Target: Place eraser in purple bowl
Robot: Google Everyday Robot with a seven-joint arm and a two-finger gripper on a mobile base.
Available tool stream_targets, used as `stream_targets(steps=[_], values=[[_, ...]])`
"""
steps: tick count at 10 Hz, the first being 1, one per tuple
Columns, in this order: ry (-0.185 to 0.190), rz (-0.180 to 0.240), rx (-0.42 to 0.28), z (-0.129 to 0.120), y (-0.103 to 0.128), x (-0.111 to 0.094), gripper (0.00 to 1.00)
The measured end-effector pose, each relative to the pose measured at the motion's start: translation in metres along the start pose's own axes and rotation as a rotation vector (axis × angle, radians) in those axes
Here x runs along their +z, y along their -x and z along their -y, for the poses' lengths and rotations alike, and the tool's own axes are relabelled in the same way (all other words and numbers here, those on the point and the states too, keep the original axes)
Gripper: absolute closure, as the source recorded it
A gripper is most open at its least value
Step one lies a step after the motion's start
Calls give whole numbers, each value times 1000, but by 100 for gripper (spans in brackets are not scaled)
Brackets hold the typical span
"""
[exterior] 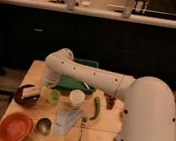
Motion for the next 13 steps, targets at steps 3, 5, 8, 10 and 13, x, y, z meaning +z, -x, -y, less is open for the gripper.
stream_targets(steps=[3, 5, 8, 10, 13], values=[[18, -14, -19, 5, 6, 13, 100], [44, -25, -32, 7, 11, 26, 100], [77, -41, -47, 11, 15, 40, 100], [86, -44, -53, 11, 17, 43, 98], [86, -45, -53, 11, 17, 43, 71]])
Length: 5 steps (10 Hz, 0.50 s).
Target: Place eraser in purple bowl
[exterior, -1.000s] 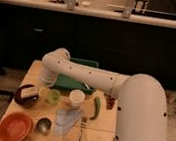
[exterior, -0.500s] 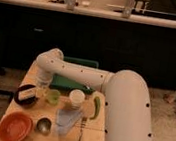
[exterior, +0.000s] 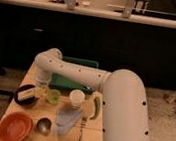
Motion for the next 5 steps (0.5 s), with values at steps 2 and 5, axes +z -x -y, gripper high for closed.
stream_targets(steps=[2, 5], values=[[0, 0, 1, 0, -1, 0, 51], [-1, 0, 3, 0, -2, 0, 24]])
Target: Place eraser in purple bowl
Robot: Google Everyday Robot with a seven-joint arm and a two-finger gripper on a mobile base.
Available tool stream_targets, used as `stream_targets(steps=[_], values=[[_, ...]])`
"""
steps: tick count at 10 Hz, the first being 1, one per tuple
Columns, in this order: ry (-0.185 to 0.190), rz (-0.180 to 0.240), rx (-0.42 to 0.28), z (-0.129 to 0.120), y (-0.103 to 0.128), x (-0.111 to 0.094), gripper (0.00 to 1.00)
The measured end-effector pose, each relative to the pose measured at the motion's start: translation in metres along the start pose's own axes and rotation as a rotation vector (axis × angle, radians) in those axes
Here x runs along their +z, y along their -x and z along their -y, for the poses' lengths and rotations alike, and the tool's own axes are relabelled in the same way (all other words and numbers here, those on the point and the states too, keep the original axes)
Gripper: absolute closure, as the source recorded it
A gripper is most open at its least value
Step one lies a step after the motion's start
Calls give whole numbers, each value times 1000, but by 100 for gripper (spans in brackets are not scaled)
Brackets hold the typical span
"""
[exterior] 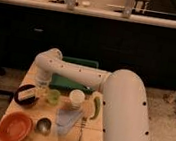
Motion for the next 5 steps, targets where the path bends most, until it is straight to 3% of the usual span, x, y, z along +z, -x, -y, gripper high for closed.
stream_targets(steps=[1, 5], values=[[0, 0, 1, 0, 0, 0, 20], [1, 0, 2, 0, -1, 1, 20]])
